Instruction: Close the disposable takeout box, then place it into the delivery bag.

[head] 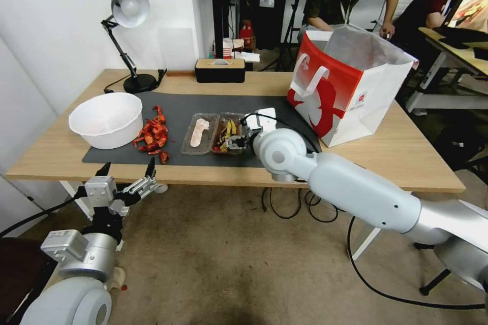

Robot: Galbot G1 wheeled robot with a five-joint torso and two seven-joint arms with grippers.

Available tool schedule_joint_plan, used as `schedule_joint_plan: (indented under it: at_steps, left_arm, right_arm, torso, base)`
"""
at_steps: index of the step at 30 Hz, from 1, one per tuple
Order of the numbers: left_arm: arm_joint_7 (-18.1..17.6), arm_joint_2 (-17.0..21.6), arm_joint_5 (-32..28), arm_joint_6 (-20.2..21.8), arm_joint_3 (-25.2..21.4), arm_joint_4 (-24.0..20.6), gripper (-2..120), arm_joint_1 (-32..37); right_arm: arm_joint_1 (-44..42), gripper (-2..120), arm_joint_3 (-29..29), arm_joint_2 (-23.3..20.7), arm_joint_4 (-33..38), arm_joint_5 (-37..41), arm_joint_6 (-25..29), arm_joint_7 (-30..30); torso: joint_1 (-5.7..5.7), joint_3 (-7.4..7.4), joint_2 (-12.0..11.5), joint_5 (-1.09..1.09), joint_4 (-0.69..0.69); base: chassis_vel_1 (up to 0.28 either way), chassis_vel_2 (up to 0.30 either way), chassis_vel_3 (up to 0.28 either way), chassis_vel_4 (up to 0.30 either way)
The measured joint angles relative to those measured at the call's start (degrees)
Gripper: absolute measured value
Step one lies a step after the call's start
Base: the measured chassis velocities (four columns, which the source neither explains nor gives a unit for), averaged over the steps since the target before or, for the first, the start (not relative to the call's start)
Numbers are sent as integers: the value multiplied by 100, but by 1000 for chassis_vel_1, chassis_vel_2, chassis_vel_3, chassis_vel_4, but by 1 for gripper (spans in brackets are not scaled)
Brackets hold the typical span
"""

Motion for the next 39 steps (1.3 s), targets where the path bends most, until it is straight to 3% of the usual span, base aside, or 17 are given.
schedule_joint_plan:
  at_steps: [11,16,17,19,22,23,25,29,30,32,34,35,39]
  left_arm:
    - [0,-17,11,1,-11,-32,100,16]
    - [1,-29,11,1,-27,-56,100,22]
    - [0,-28,8,1,-45,-68,100,28]
    - [0,-28,2,1,-55,-78,100,30]
    - [0,-22,-18,2,-76,-104,100,30]
    - [0,-22,-18,2,-76,-104,100,30]
    - [0,-23,-23,2,-77,-128,100,37]
    - [-1,-35,-23,2,-71,-137,100,39]
    - [-2,-39,-26,2,-72,-137,100,41]
    - [-3,-38,-33,2,-74,-137,100,41]
    - [-10,-21,-69,2,-80,-141,100,49]
    - [-10,-21,-69,2,-80,-141,100,49]
    - [-11,39,-100,2,-89,-135,100,58]
  right_arm:
    - [-345,100,667,-384,591,-110,883,-518]
    - [-682,100,1010,-904,1265,-299,1259,-889]
    - [-943,100,1242,-1205,1638,-500,1408,-1230]
    - [-1117,100,1387,-1347,1818,-631,1478,-1425]
    - [-2224,100,2255,-1902,2502,-1566,1788,-2427]
    - [-2224,100,2255,-1902,2502,-1566,1788,-2427]
    - [-3217,100,3066,-2204,2911,-2436,2080,-3155]
    - [-4207,100,3898,-2318,3114,-3535,2587,-3925]
    - [-4656,100,4218,-2302,3114,-4130,2882,-4181]
    - [-4909,100,4378,-2271,3090,-4438,3042,-4317]
    - [-5754,100,5012,-2084,2876,-5409,3683,-4732]
    - [-5754,100,5012,-2084,2876,-5409,3683,-4732]
    - [-6768,100,6247,-1651,2537,-6250,4507,-5189]
  torso:
    - [0,0,0,1,1]
    - [0,0,0,1,1]
    - [0,-1,0,-1,0]
    - [0,-1,0,0,0]
    - [0,-1,0,2,0]
    - [0,-1,0,2,0]
    - [-1,-1,1,0,-2]
    - [-1,-2,1,0,-2]
    - [0,-1,1,-2,1]
    - [0,-1,1,0,1]
    - [0,-1,0,2,0]
    - [0,-1,0,2,0]
    - [0,-1,0,0,1]
  base:
    - [0,0,0,0]
    - [0,0,0,0]
    - [0,0,0,0]
    - [0,0,0,0]
    - [0,0,0,0]
    - [0,0,0,0]
    - [0,0,0,0]
    - [0,0,0,0]
    - [0,0,0,0]
    - [0,0,0,0]
    - [0,0,0,0]
    - [0,0,0,0]
    - [0,0,0,0]
